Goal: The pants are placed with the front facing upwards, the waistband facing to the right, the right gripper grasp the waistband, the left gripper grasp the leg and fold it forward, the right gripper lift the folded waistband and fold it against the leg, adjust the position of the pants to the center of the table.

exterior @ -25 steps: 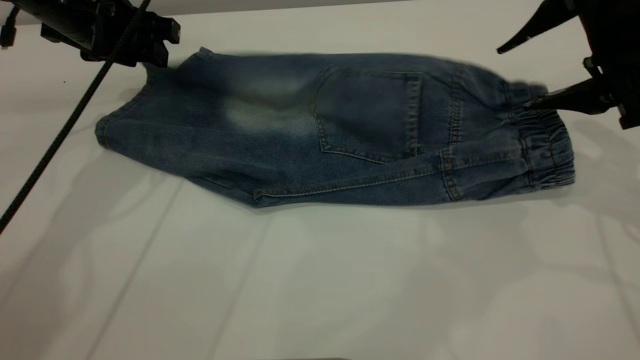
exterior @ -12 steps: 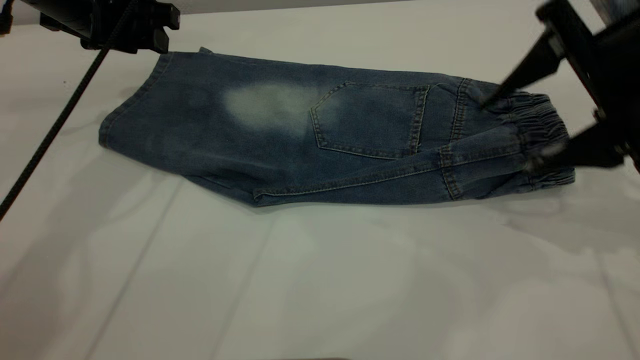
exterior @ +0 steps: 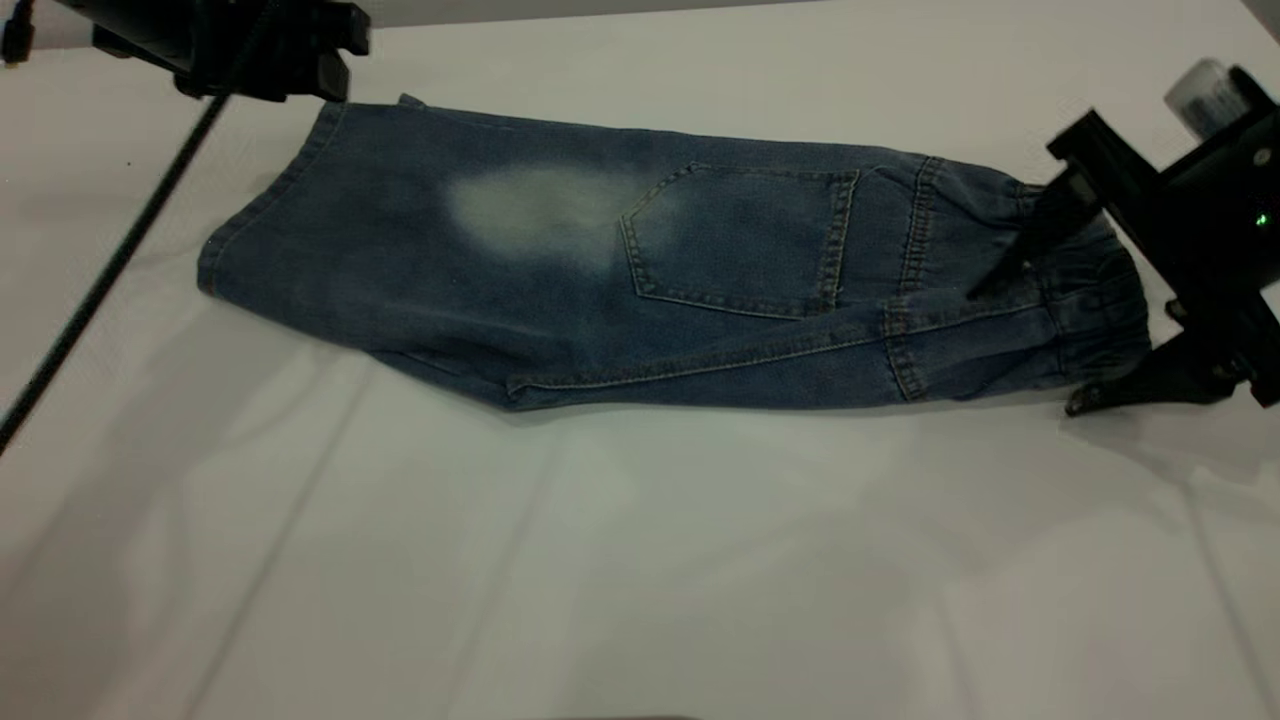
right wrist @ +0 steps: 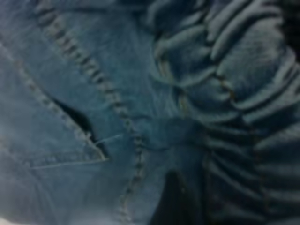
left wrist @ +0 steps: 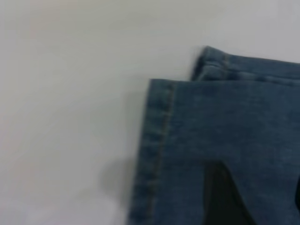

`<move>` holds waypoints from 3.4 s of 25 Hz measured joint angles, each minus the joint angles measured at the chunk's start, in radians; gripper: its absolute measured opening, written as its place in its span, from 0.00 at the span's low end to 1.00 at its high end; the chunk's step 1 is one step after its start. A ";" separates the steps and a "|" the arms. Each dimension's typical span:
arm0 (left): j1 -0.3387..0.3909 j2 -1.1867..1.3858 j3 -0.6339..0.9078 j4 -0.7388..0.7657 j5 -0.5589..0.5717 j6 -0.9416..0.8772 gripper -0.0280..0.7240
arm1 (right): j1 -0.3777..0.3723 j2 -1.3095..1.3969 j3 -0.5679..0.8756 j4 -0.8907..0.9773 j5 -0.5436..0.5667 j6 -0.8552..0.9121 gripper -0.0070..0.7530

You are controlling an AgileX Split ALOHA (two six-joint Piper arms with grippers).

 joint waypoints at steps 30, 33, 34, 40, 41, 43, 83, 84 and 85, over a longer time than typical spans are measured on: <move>-0.467 0.095 -0.010 0.150 0.071 -0.031 0.50 | 0.000 -0.467 0.003 0.140 0.093 -0.680 0.12; -0.403 0.041 -0.010 0.164 0.147 -0.016 0.50 | 0.000 -0.468 0.003 0.139 0.117 -0.716 0.12; -0.379 0.030 -0.010 0.166 0.158 -0.011 0.50 | 0.000 -0.468 0.003 0.139 0.130 -0.732 0.12; -0.282 -0.068 -0.009 0.166 0.185 -0.004 0.50 | 0.068 -0.468 0.003 0.208 0.146 -0.808 0.12; -0.272 -0.105 -0.009 0.166 0.185 -0.004 0.50 | 0.100 -0.468 0.003 0.223 0.134 -0.826 0.12; -0.257 -0.187 -0.009 0.166 0.185 -0.004 0.50 | 0.167 -0.465 0.003 0.279 0.104 -0.874 0.12; -0.245 -0.418 0.010 0.194 0.376 -0.026 0.50 | 0.341 -0.051 -0.487 -0.290 -0.047 -0.424 0.79; -0.247 -0.388 0.010 0.176 0.390 -0.024 0.50 | 0.303 -0.061 -0.487 -0.327 -0.024 -0.377 0.78; -0.250 -0.363 0.010 0.154 0.406 -0.015 0.50 | 0.267 -0.070 -0.487 -0.362 -0.004 -0.338 0.78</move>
